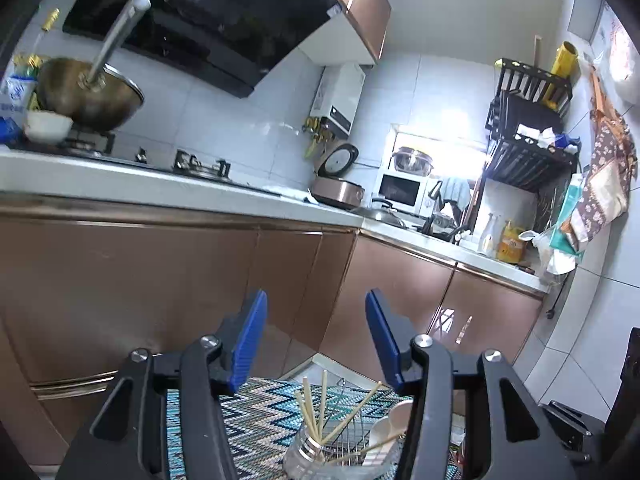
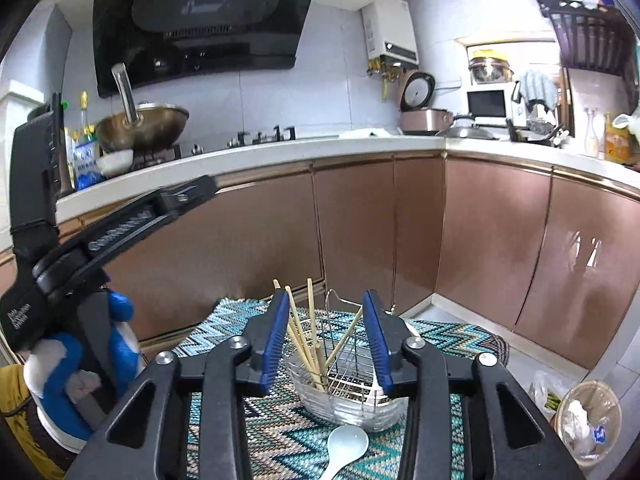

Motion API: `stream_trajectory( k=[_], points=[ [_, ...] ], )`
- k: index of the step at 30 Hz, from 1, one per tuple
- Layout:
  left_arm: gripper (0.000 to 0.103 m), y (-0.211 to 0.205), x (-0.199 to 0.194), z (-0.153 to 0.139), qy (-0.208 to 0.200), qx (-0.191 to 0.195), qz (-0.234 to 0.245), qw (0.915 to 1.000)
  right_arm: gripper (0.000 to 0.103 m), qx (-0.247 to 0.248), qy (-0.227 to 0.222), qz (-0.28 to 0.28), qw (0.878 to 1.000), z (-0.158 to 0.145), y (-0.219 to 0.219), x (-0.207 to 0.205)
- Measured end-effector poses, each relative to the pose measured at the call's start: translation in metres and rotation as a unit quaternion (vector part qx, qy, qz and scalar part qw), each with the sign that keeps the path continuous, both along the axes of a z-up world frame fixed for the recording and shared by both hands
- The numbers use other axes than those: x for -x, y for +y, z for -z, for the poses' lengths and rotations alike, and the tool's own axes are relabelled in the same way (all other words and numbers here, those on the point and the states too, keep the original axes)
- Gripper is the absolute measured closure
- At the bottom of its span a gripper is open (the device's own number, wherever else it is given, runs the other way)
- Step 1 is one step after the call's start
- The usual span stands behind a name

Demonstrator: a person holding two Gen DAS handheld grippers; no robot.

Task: Organize utensils
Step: 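Open both tools to drop the chopsticks into the holder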

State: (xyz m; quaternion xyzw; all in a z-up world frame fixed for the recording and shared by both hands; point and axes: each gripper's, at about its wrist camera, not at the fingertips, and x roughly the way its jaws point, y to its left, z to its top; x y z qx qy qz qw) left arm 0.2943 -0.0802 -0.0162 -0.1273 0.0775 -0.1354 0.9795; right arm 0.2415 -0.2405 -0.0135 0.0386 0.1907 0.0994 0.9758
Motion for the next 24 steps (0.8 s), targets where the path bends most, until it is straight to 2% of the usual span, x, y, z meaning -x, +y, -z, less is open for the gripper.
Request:
stream_trajectory(
  k=[12, 24],
  points=[
    [0.050, 0.065, 0.082, -0.024, 0.010, 0.020, -0.017, 0.9996, 0.061, -0.015, -0.025, 0.016, 0.999, -0.026, 0.000, 0.079],
    [0.048, 0.114, 0.156, -0.043, 0.012, 0.005, -0.050, 0.9987, 0.055, -0.023, -0.060, 0.027, 0.998, -0.051, 0.005, 0.146]
  ],
)
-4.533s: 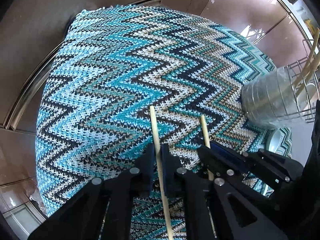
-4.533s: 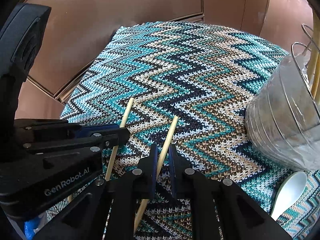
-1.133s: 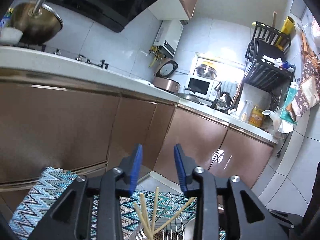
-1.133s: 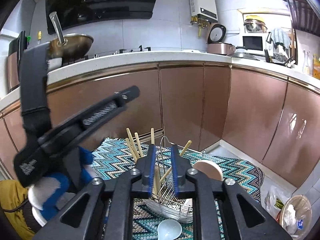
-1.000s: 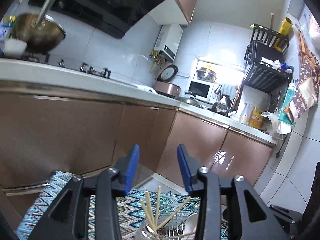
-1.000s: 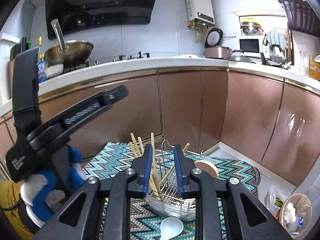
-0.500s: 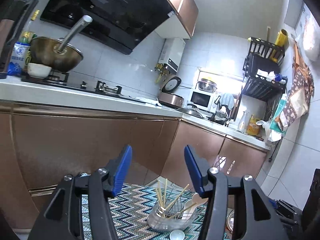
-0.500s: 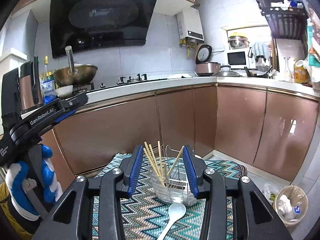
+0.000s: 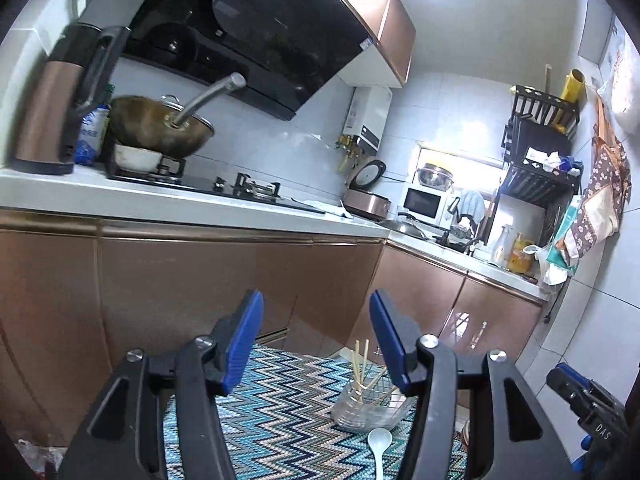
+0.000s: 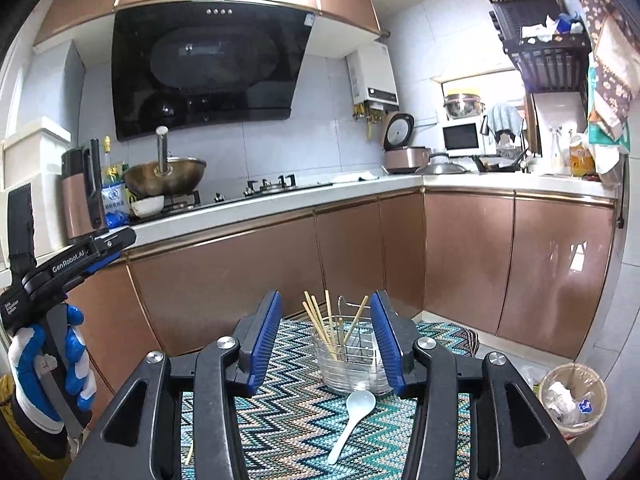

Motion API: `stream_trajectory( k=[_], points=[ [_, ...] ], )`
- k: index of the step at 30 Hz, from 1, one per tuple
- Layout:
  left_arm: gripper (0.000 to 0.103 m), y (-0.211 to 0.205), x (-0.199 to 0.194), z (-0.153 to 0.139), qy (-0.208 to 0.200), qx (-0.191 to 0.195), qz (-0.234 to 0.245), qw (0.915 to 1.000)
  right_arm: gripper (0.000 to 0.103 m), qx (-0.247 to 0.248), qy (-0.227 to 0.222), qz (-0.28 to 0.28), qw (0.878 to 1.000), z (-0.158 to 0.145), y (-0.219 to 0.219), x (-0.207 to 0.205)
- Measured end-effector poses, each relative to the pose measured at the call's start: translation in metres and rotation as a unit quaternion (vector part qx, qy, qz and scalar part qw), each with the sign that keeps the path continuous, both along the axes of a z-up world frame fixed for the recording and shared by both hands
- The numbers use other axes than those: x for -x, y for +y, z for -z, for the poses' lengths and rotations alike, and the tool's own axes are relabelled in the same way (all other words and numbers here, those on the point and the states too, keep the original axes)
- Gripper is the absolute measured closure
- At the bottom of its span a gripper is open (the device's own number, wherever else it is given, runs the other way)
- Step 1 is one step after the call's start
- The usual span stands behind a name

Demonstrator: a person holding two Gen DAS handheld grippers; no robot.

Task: Organize utensils
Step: 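Open both tools to drop the chopsticks into the holder, then reach the left tool to the last chopstick while the right tool approaches the white spoon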

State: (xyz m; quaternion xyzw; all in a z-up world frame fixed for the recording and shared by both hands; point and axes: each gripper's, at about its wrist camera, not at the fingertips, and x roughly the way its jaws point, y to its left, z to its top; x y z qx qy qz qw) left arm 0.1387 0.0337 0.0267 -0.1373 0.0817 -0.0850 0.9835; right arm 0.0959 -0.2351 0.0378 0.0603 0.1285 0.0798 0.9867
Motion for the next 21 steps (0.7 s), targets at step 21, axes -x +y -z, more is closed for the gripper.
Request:
stream_trajectory(
  k=[21],
  points=[
    [0.037, 0.062, 0.066, -0.005, -0.010, 0.004, -0.069, 0.9976, 0.031, -0.005, -0.048, 0.037, 0.998, -0.018, -0.007, 0.057]
  ],
)
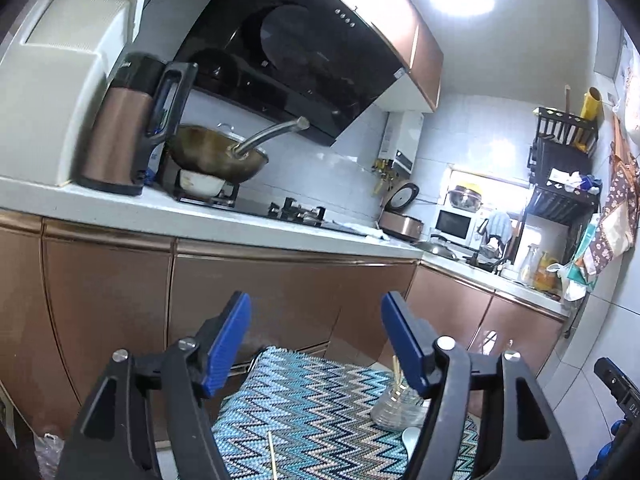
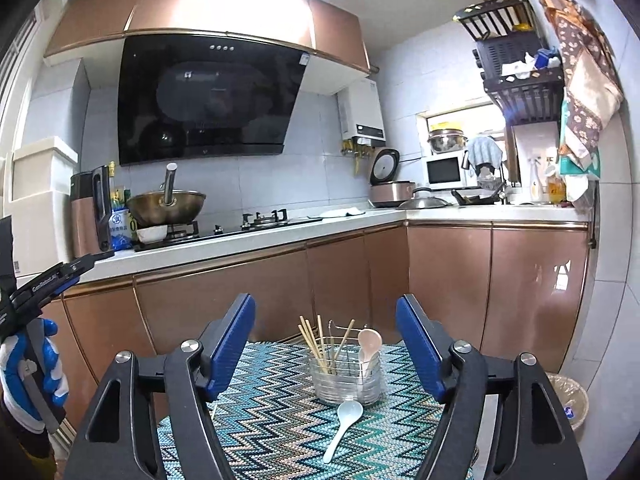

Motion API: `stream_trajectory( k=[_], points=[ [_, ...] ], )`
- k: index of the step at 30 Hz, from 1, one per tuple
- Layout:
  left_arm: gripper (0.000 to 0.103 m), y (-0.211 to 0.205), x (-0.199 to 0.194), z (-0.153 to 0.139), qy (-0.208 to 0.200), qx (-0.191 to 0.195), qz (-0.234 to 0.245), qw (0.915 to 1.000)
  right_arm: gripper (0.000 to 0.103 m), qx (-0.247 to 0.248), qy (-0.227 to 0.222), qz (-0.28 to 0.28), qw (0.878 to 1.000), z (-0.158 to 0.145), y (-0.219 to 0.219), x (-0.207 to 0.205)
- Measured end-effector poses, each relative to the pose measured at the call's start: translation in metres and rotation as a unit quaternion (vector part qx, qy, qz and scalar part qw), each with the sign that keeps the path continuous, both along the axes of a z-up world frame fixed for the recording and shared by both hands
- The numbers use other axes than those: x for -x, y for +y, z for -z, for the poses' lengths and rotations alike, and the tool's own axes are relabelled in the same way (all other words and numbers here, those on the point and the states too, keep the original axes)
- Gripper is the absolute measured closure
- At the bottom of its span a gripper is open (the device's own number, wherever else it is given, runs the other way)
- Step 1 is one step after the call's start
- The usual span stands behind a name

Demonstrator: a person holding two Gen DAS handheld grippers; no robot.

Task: Organize utensils
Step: 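Reach the left tool to the last chopstick while the right tool approaches the white spoon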

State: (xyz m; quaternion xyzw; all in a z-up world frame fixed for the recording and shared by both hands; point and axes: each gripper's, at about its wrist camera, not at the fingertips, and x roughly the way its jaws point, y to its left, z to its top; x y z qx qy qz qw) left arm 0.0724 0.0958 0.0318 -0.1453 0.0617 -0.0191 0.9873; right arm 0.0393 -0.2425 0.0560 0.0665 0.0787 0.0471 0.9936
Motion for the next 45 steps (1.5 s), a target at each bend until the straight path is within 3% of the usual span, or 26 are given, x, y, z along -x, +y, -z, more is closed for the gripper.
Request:
stream_trajectory(
  k=[6, 13, 22, 30, 45],
  points=[
    [0.037, 0.004, -0.023, 0.024, 0.060, -0.002, 0.006, 0.9982, 0.031, -0.019, 0.023, 0.007, 1.000, 0.018, -0.014, -0.011],
    [0.037, -0.001, -0.062, 0.064, 0.146, -0.011, 0.020, 0.9890, 0.031, -0.040, 0.057, 0.013, 0.998, 0.045, -0.031, -0.030],
    [0.037, -0.012, -0.107, 0.121, 0.237, -0.025, 0.023, 0.9709, 0.031, -0.061, 0.117, 0.016, 0.991, 0.088, -0.050, -0.068],
    [0.037, -0.013, -0.146, 0.174, 0.316, -0.017, 0.027, 0.9483, 0.031, -0.069, 0.163, 0.010, 0.984, 0.121, -0.055, -0.100],
    [0.037, -0.025, -0.188, 0.241, 0.402, -0.032, 0.032, 0.9147, 0.031, -0.081, 0.237, -0.001, 0.968, 0.179, -0.055, -0.149]
  ],
)
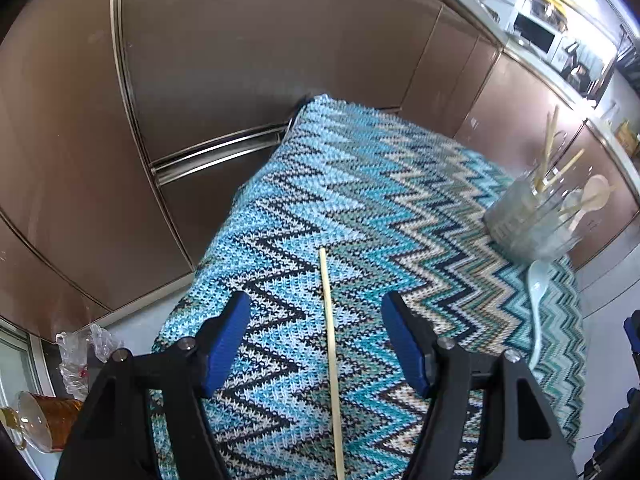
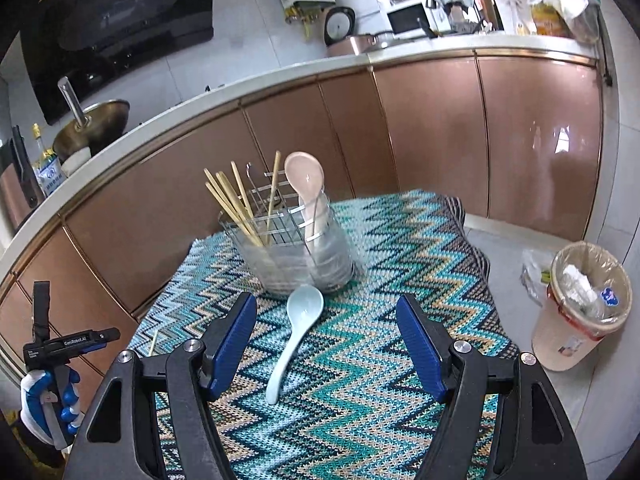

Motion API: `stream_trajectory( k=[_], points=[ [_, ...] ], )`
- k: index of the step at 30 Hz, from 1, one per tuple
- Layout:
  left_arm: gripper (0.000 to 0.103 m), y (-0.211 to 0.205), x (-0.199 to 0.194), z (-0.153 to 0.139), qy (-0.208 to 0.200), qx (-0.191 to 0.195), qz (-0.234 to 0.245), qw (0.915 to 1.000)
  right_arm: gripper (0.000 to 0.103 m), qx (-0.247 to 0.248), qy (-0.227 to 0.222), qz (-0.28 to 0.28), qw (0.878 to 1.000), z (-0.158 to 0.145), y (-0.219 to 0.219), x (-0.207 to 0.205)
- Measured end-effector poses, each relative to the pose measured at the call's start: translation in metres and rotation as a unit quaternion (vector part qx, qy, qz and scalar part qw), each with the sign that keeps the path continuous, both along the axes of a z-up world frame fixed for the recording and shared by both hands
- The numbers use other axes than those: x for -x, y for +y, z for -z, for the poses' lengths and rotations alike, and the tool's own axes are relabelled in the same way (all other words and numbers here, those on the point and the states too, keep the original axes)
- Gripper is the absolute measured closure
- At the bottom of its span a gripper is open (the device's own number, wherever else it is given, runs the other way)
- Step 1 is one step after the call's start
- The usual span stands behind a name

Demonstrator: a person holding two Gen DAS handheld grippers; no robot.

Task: Organize utensils
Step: 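Reach the left tool to the last chopstick while the right tool approaches the white spoon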

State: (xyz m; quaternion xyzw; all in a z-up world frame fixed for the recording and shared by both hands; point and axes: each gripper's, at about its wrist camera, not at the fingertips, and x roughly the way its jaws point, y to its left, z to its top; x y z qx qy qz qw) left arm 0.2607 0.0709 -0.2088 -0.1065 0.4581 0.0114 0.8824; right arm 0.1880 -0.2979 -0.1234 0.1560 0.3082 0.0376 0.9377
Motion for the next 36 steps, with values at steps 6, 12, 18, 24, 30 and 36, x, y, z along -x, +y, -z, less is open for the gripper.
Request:
stream_trajectory(
  k=[6, 12, 18, 24, 30, 36],
  points=[
    [0.041, -0.006, -0.015, 0.021, 0.025, -0.004, 0.022, 0.9995, 0.033, -0.002, 0.028, -0.014, 1.000, 0.023, 0.004, -0.019],
    [0.063, -0.001, -0.035, 0.039, 0.053, 0.003, 0.034, 0.9980, 0.034, 0.000, 0.054, -0.032, 0.998, 0.045, 0.010, -0.038],
    [0.073, 0.000, -0.051, 0.053, 0.079, 0.003, 0.042, 0.9960, 0.036, 0.003, 0.071, -0.051, 0.996, 0.060, 0.015, -0.056],
    [0.075, -0.004, -0.063, 0.055, 0.097, -0.004, 0.067, 0.9930, 0.038, 0.001, 0.087, -0.082, 0.993, 0.073, 0.022, -0.078],
    [0.083, -0.005, -0.077, 0.054, 0.137, -0.001, 0.094, 0.9861, 0.046, -0.036, 0.106, -0.121, 0.986, 0.082, 0.019, -0.102],
    [0.087, -0.006, -0.086, 0.054, 0.172, 0.000, 0.109, 0.9790, 0.052, -0.065, 0.121, -0.138, 0.981, 0.089, 0.010, -0.124]
  ],
)
